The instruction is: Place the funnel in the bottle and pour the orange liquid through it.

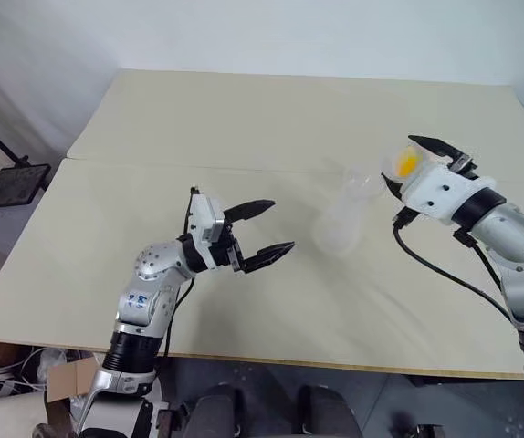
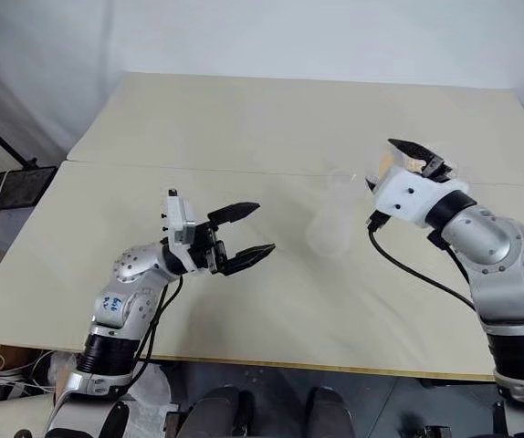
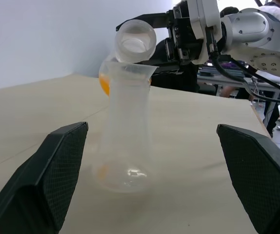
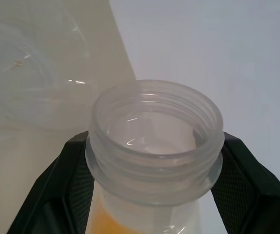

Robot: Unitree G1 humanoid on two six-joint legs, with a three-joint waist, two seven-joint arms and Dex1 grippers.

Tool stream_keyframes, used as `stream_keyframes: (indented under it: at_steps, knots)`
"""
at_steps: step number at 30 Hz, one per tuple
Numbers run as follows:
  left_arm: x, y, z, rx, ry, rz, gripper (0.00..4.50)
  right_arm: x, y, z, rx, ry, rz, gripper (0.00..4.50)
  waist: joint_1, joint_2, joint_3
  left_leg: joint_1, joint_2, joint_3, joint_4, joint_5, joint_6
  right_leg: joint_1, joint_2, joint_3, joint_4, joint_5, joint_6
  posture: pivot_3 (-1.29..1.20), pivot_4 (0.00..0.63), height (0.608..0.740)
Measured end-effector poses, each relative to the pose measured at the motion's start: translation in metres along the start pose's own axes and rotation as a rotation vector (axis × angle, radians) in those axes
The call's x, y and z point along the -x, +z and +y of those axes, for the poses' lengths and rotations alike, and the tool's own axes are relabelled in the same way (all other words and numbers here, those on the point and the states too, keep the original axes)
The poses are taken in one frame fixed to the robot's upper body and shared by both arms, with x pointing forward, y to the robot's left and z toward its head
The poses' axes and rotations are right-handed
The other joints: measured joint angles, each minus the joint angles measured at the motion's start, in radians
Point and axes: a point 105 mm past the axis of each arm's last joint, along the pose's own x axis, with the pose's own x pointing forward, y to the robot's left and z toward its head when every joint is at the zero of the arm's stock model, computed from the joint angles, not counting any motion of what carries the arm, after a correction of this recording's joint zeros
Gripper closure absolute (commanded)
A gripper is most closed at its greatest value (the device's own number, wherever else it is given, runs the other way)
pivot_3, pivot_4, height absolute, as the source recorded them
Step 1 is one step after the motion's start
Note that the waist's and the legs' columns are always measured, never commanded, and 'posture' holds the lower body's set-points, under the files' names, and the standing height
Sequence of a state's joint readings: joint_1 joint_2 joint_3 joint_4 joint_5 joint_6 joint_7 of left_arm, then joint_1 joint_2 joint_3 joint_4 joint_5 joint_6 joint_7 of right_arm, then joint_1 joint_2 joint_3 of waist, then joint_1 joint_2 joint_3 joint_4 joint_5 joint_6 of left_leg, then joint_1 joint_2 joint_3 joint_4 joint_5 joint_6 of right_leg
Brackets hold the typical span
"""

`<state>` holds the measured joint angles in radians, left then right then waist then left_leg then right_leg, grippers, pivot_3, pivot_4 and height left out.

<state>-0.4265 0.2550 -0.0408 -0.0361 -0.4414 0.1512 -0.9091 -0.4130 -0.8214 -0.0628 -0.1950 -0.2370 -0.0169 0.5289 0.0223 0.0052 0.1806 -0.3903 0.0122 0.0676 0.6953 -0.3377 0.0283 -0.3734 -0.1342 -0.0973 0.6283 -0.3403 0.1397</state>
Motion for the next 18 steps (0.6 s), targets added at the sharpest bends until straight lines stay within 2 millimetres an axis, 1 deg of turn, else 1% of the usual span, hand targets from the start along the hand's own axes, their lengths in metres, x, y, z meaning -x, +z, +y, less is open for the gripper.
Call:
stream_keyframes:
  at_steps: [4, 14, 18]
  knots:
    - [-0.001, -0.001, 0.000, 0.003, 0.000, -0.003, 0.00, -0.002, 0.003, 0.002, 0.061, -0.002, -0.002, 1.68, 0.000, 0.000, 0.000, 0.000, 0.000, 0.000, 0.000, 0.000, 0.000, 0.000, 0.000, 0.000, 0.000, 0.000, 0.000, 0.00, 0.150, 0.740]
    - [-0.002, -0.001, -0.001, 0.002, 0.003, -0.005, 0.00, -0.003, 0.010, -0.002, 0.197, -0.031, -0.022, 1.68, -0.001, 0.000, 0.000, 0.000, 0.000, 0.000, 0.000, 0.000, 0.000, 0.000, 0.000, 0.000, 0.000, 0.000, 0.000, 0.00, 0.150, 0.740]
    - [-0.003, -0.001, -0.001, 0.002, 0.004, -0.005, 0.00, -0.004, 0.012, -0.003, 0.226, -0.042, -0.029, 1.68, -0.001, 0.000, 0.000, 0.000, 0.000, 0.000, 0.000, 0.000, 0.000, 0.000, 0.000, 0.000, 0.000, 0.000, 0.000, 0.00, 0.150, 0.740]
